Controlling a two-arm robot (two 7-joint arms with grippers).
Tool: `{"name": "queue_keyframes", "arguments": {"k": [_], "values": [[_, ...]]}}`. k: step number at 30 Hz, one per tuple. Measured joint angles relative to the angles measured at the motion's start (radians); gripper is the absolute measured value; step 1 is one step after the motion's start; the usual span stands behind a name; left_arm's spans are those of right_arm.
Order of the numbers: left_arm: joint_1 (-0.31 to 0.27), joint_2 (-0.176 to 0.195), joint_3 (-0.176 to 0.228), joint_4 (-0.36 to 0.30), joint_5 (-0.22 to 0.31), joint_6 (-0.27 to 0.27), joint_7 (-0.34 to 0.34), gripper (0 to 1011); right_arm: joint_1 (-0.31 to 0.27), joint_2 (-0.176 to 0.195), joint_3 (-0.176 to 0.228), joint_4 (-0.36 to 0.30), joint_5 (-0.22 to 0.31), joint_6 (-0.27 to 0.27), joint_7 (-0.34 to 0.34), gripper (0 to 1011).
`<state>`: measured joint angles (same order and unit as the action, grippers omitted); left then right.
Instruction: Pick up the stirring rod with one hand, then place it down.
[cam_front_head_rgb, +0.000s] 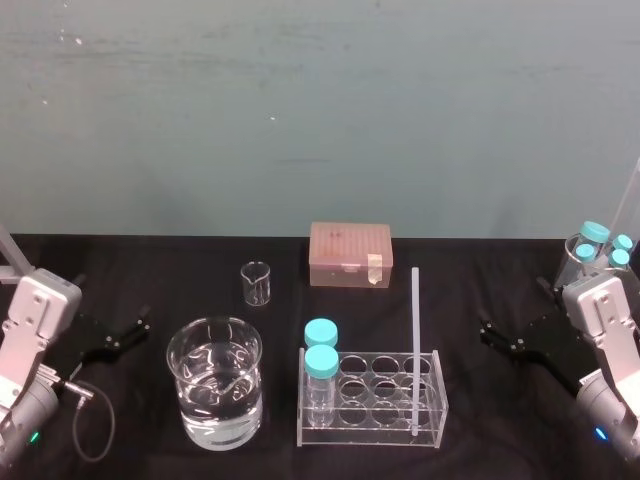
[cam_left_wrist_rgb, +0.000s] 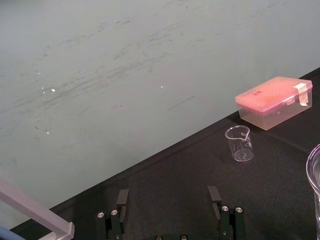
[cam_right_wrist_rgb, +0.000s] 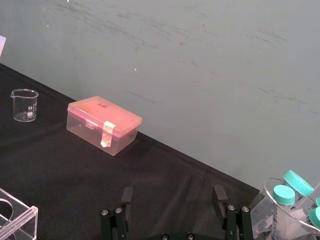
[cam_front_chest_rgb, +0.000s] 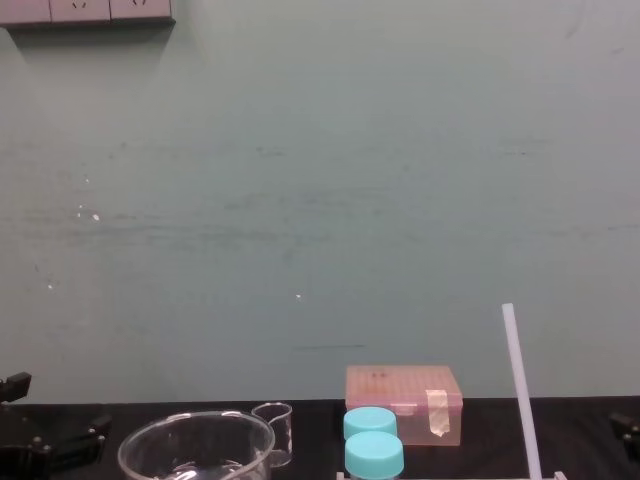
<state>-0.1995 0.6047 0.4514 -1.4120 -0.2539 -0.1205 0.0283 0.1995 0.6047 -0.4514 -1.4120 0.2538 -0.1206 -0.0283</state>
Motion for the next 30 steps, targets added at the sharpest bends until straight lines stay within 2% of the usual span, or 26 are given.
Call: {"name": "queue_keyframes", "arguments": {"k": [23,30], "values": [[0.000,0.000,0.000,0.000,0.000,0.000,0.000,1005,0.000,0.000,0.000,0.000,0.000,0.000,0.000,1000],[0.000,0.000,0.000,0.000,0.000,0.000,0.000,1005,-0.010,-0.016,0.040,0.004,0.020,-0.047,0.026,1000]]}}
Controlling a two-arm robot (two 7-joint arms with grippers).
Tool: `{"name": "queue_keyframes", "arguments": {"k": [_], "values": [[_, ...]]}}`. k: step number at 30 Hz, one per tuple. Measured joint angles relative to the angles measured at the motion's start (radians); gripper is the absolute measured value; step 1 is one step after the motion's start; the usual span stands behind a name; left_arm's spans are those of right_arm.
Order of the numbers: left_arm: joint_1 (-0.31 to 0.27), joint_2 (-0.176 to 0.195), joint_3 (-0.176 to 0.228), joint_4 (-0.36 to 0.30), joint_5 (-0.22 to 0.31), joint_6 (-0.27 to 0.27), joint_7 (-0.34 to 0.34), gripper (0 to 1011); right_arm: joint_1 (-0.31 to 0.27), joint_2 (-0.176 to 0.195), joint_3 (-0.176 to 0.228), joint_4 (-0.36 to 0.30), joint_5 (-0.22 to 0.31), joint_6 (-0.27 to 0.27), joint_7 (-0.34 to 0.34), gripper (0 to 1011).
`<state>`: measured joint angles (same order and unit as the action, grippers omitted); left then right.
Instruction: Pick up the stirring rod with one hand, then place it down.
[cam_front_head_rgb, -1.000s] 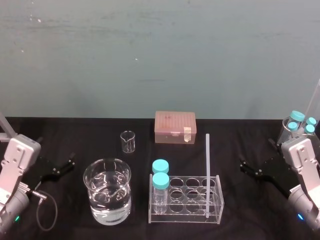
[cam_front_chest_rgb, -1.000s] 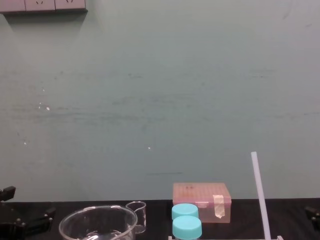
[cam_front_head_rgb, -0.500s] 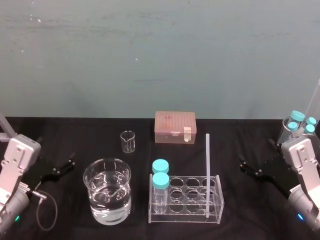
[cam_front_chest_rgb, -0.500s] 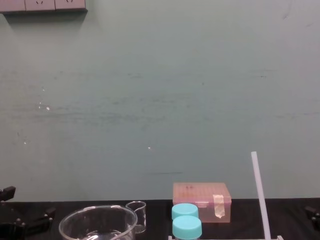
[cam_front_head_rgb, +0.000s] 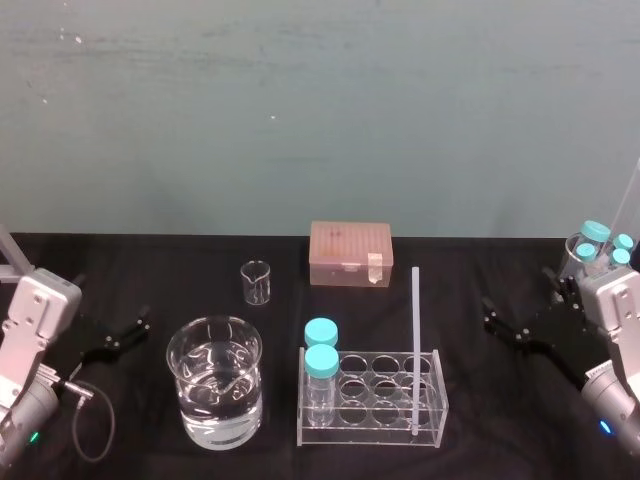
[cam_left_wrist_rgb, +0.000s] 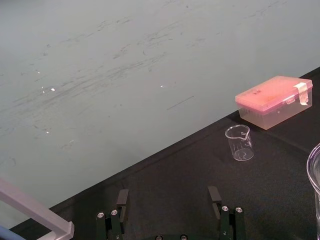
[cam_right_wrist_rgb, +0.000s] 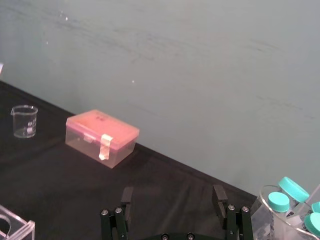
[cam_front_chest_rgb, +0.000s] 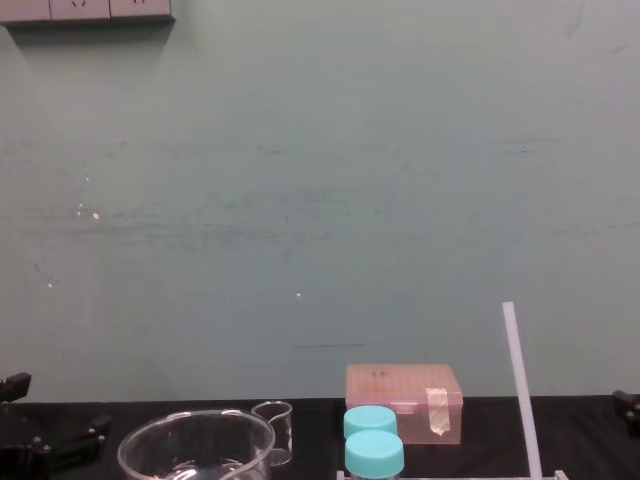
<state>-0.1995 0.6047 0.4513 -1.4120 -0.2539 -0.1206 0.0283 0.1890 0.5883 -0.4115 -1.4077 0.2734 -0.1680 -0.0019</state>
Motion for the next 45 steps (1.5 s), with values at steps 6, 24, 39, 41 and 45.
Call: {"name": "queue_keyframes", "arguments": {"k": [6,24,39,41,45], "values": [[0.000,0.000,0.000,0.000,0.000,0.000,0.000,1005,0.007,-0.020,0.032,0.003,0.027,-0.014,0.014,1000],[0.000,0.000,0.000,0.000,0.000,0.000,0.000,1005,0.061,0.015,0.241,-0.152,0.528,0.300,0.373,1000],[0.000,0.000,0.000,0.000,0.000,0.000,0.000,1005,0.132,0.207,0.191,-0.216,0.751,0.664,0.606,1000],[0.000,0.000,0.000,0.000,0.000,0.000,0.000,1005,0.137,0.217,0.175,-0.218,0.752,0.679,0.616,1000],[0.000,0.000,0.000,0.000,0.000,0.000,0.000,1005,0.149,0.236,0.126,-0.222,0.744,0.707,0.635,1000]]}}
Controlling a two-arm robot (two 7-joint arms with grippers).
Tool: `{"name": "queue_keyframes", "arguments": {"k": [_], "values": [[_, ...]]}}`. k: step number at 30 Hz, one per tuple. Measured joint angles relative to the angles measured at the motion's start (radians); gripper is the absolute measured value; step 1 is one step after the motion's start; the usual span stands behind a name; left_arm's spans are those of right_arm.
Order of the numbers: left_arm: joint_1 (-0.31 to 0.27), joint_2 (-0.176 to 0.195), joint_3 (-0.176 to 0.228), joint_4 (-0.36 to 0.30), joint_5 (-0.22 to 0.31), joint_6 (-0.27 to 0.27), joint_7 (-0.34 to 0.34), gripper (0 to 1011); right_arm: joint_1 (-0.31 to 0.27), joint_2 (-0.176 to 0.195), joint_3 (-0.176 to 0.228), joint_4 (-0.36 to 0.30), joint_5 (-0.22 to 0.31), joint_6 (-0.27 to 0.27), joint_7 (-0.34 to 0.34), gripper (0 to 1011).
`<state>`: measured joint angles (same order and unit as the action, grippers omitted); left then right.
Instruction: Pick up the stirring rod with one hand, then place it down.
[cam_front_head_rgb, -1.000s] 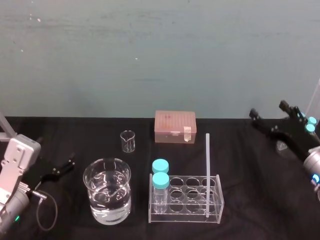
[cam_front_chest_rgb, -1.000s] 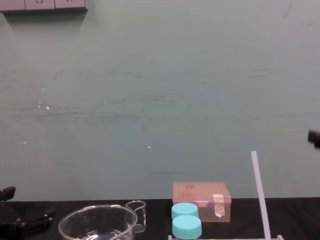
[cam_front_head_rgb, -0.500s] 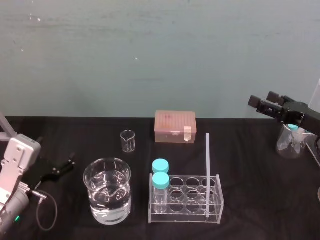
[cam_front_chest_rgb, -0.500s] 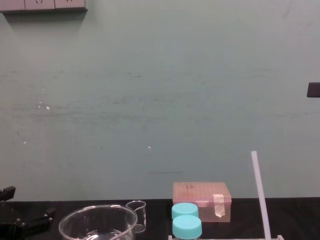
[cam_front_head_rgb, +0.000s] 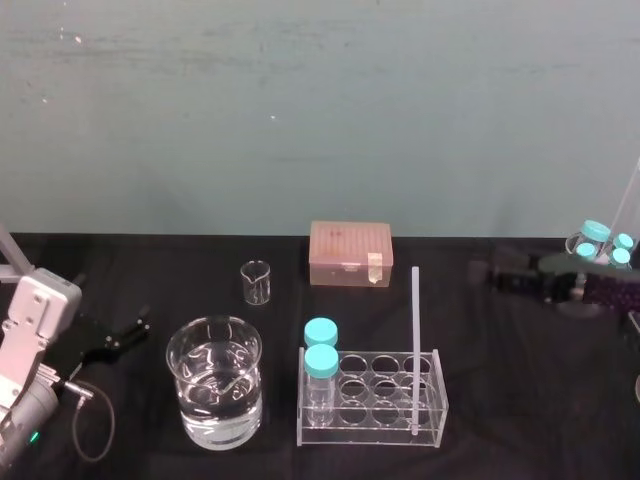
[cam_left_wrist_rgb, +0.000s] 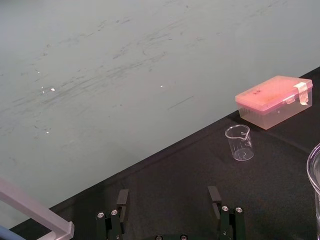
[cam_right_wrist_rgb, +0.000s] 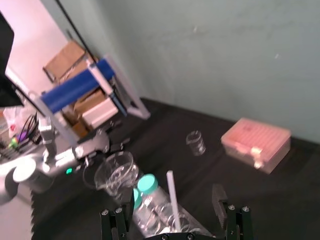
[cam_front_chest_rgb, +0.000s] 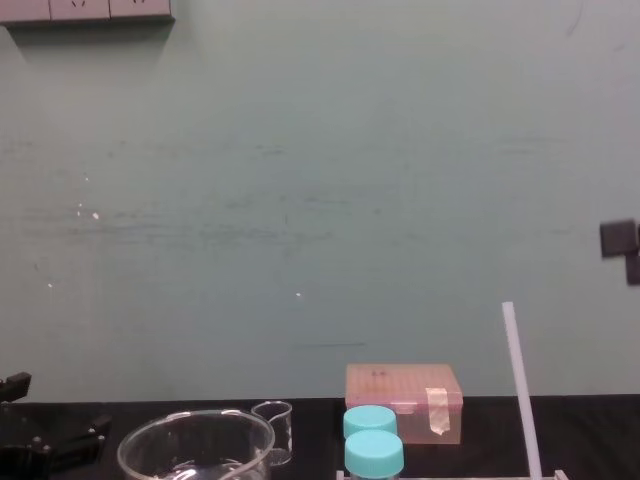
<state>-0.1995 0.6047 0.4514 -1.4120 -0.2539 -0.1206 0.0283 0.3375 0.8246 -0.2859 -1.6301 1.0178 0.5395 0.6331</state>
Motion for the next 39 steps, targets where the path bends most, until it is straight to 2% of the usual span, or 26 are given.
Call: {"name": "queue_keyframes", "arguments": {"k": [12,27,32,39], "values": [[0.000,0.000,0.000,0.000,0.000,0.000,0.000,1005,0.021,0.001,-0.093,-0.006,-0.026,0.008,0.008,1000],[0.000,0.000,0.000,0.000,0.000,0.000,0.000,1005,0.094,-0.043,-0.228,0.082,-0.131,-0.096,0.033,1000],[0.000,0.000,0.000,0.000,0.000,0.000,0.000,1005,0.116,-0.057,-0.260,0.111,-0.152,-0.121,0.035,1000],[0.000,0.000,0.000,0.000,0.000,0.000,0.000,1005,0.135,-0.071,-0.281,0.139,-0.155,-0.135,0.028,1000]]}}
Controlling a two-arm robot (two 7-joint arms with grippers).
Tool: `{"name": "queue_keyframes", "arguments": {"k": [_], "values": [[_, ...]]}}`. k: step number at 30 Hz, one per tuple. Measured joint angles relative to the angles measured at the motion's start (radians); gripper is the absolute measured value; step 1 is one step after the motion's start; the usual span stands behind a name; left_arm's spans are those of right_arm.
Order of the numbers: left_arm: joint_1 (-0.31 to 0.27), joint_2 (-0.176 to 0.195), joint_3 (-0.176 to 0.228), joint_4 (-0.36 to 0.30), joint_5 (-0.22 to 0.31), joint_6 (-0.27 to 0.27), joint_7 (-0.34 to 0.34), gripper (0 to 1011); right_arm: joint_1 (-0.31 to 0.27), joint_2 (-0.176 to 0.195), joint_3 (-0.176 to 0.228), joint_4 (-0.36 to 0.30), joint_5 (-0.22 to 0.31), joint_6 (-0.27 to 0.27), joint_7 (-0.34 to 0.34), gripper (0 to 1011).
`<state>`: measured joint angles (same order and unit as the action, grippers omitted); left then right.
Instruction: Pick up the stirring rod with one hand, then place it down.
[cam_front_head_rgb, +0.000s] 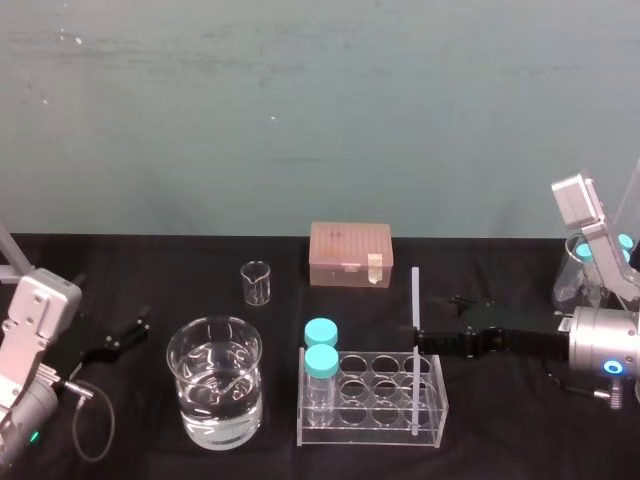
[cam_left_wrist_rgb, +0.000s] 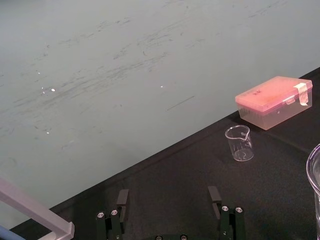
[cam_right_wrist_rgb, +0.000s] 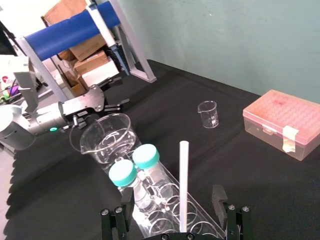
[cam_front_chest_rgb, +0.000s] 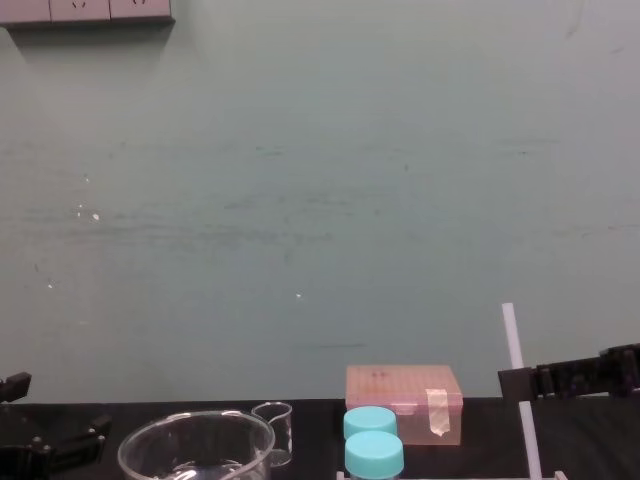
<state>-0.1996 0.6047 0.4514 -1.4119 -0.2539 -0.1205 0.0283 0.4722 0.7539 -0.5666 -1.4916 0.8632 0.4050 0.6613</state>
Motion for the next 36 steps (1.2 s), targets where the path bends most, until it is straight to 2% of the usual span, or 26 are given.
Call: {"name": "queue_keyframes", "arguments": {"k": [13,36], "values": [[0.000,0.000,0.000,0.000,0.000,0.000,0.000,1005,0.049,-0.036,-0.036,0.076,0.030,0.002,-0.015,1000],[0.000,0.000,0.000,0.000,0.000,0.000,0.000,1005,0.065,-0.038,-0.068,0.080,0.052,-0.001,-0.041,1000]]}}
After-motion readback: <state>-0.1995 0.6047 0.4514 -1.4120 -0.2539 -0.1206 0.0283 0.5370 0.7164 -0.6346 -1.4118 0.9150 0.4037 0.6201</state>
